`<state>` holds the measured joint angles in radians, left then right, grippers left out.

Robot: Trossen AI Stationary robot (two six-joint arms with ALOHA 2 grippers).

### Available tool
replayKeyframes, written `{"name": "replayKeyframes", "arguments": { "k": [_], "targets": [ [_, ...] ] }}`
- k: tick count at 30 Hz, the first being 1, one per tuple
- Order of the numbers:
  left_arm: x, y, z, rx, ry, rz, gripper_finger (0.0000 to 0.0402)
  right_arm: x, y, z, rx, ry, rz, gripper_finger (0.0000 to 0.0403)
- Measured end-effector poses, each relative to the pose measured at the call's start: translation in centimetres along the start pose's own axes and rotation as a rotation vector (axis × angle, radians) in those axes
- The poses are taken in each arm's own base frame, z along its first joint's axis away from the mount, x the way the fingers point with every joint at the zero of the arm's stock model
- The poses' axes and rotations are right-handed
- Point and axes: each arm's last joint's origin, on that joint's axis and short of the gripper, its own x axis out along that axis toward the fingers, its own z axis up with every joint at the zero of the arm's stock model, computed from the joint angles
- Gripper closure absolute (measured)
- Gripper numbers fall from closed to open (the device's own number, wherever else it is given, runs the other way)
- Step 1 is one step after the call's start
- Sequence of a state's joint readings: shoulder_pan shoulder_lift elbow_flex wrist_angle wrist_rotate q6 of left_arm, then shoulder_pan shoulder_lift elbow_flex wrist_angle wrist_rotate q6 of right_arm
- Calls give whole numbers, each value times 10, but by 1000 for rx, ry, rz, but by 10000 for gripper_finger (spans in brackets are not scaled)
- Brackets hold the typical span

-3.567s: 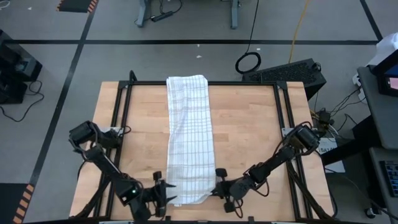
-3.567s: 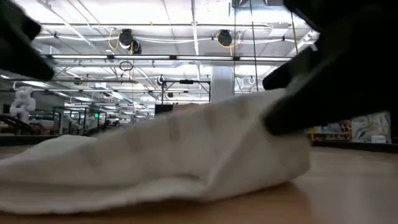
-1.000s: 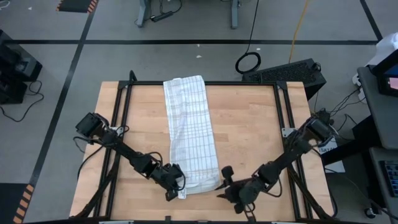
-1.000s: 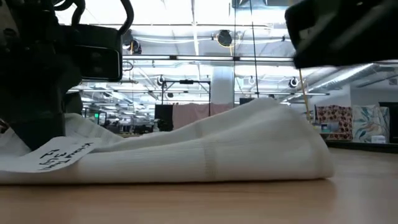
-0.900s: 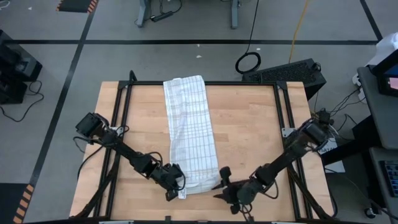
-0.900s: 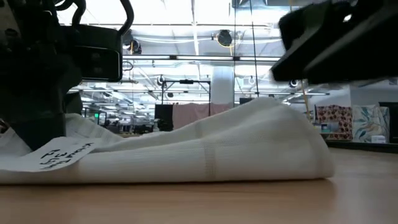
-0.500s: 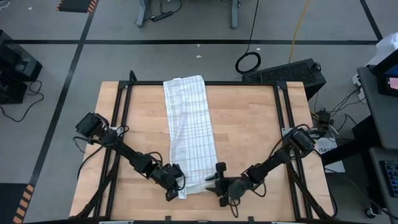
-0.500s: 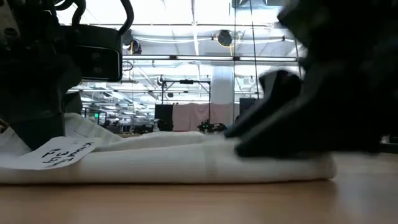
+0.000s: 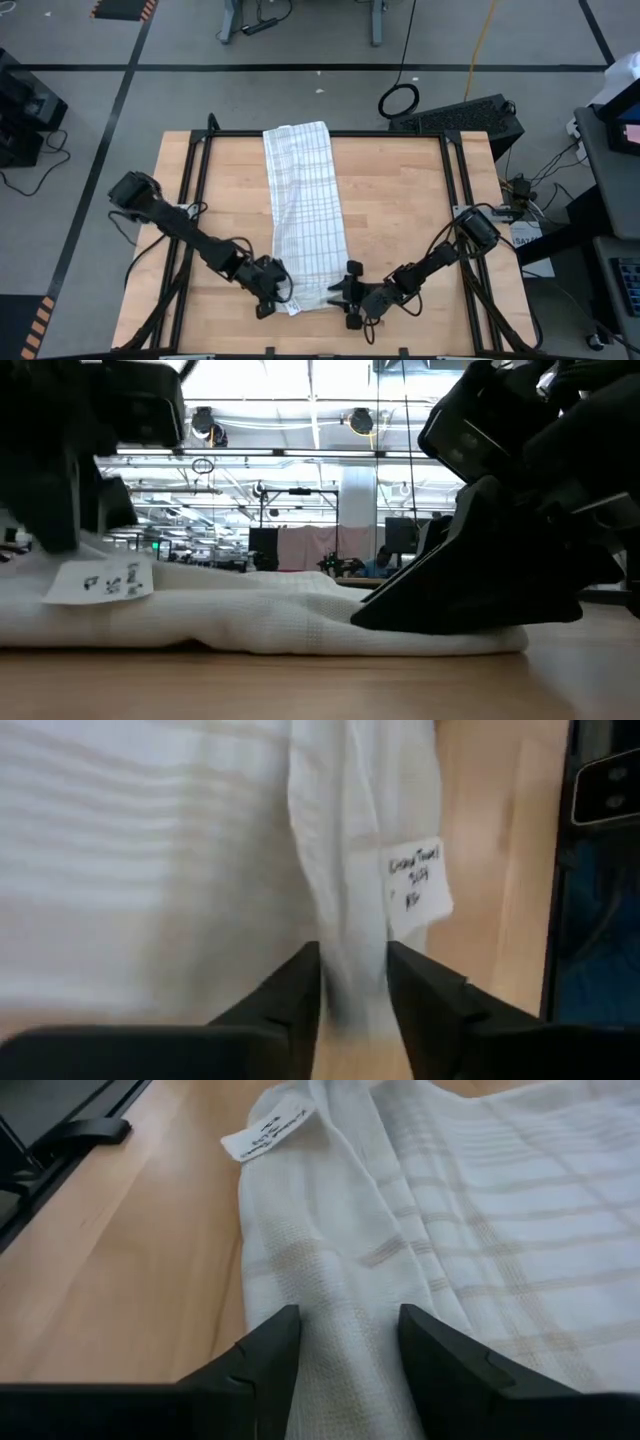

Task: Roll towel
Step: Roll the white towel

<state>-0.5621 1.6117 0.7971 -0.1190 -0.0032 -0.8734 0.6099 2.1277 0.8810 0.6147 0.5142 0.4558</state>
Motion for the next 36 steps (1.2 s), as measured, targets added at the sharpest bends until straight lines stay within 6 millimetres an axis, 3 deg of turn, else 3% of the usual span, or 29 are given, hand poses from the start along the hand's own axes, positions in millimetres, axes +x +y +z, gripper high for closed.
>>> {"name": "replayKeyframes", "arguments": {
  "k": [5,9,12,16,21,24,29,36],
  "targets": [
    [-48,-9,-3,44,-99,32,247,0,0,-1,15,2,7,238],
    [-63,-36,-13,212,-373,35,242,0,0,0,48,-2,11,238],
    [-48,-62,-30,373,-534,29,241,0,0,-1,60,-1,12,238],
    [-10,-77,-54,519,-599,69,215,0,0,-1,80,-1,13,238],
    [36,-71,-74,578,-566,197,131,0,0,0,91,-2,15,238],
    [54,-68,-80,609,-549,248,86,0,0,0,111,-1,18,238],
    [69,-58,-84,630,-522,328,62,0,0,0,124,-2,19,238],
    [73,-40,-74,490,-435,393,61,0,1,0,122,11,51,238]
  ]
}}
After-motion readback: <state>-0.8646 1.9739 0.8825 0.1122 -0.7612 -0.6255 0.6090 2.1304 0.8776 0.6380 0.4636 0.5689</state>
